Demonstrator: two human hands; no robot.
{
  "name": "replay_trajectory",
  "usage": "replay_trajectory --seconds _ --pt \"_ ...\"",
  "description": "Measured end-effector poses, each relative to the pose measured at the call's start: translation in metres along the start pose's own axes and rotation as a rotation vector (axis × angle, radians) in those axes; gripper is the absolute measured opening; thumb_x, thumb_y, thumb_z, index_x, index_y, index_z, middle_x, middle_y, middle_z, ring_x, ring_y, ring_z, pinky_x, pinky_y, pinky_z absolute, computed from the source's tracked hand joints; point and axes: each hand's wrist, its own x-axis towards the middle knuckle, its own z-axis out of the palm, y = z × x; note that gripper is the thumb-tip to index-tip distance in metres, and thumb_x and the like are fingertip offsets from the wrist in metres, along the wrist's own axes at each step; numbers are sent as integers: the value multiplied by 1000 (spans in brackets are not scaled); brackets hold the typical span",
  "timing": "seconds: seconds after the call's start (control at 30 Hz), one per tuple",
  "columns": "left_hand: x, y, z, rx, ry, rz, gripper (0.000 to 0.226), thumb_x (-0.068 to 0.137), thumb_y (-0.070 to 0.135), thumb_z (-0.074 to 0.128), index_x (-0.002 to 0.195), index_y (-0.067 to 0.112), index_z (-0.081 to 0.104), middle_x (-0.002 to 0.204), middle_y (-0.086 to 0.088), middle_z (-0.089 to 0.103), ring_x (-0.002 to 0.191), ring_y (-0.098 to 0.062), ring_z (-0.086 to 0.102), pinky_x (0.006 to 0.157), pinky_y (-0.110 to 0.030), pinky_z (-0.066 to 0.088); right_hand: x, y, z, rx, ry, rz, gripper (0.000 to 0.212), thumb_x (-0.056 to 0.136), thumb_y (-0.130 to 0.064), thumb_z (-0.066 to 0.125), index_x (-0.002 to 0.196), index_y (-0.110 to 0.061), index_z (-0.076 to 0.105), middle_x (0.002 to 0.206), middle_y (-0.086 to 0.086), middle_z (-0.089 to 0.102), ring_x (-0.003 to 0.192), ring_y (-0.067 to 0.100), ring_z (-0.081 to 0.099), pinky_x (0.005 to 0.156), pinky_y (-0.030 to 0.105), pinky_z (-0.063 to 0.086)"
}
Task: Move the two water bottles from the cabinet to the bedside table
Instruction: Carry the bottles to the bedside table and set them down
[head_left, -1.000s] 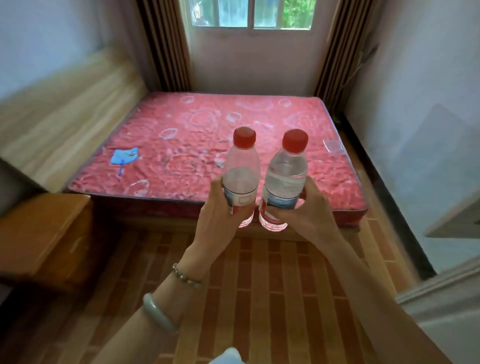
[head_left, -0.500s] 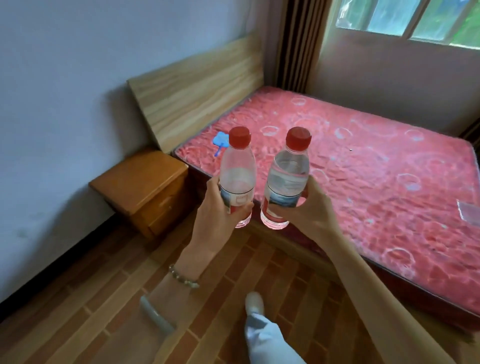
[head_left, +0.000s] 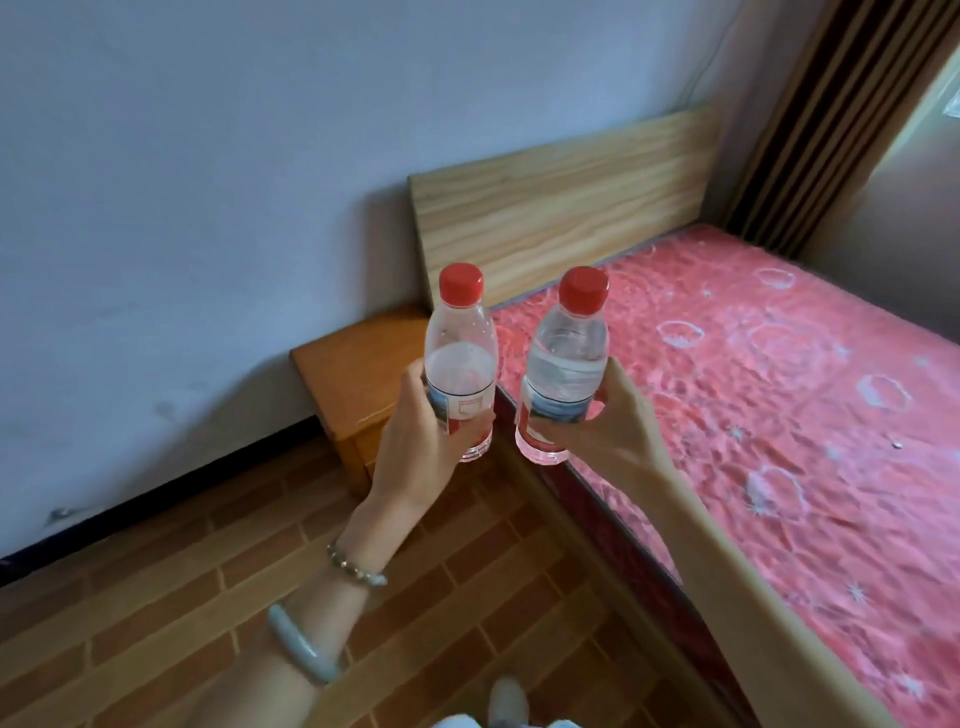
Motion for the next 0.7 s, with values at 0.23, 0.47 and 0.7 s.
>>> replay_trajectory --seconds 0.23,0.47,0.7 --pt "52 -39 3 78 97 -100 79 68 47 69 129 14 31 124 -1 56 101 -6 56 67 -4 46 80 12 32 22 -110 -43 66 55 -33 82 112 -26 50 97 -16 62 86 -9 57 68 11 44" --pt "116 -91 7 117 175 -167 76 70 31 77 130 15 32 126 -4 55 108 -17 58 78 -32 57 164 26 80 32 -201 -73 63 56 -26 84 109 -24 50 93 -19 59 84 -16 53 64 4 42" --pt "213 -159 4 143 221 -197 73 71 32 76 128 14 35 123 -4 56 103 -12 58 73 -22 54 274 35 143 88 -261 -82 64 57 -23 84 111 -25 49 97 -15 61 87 -11 56 66 6 44"
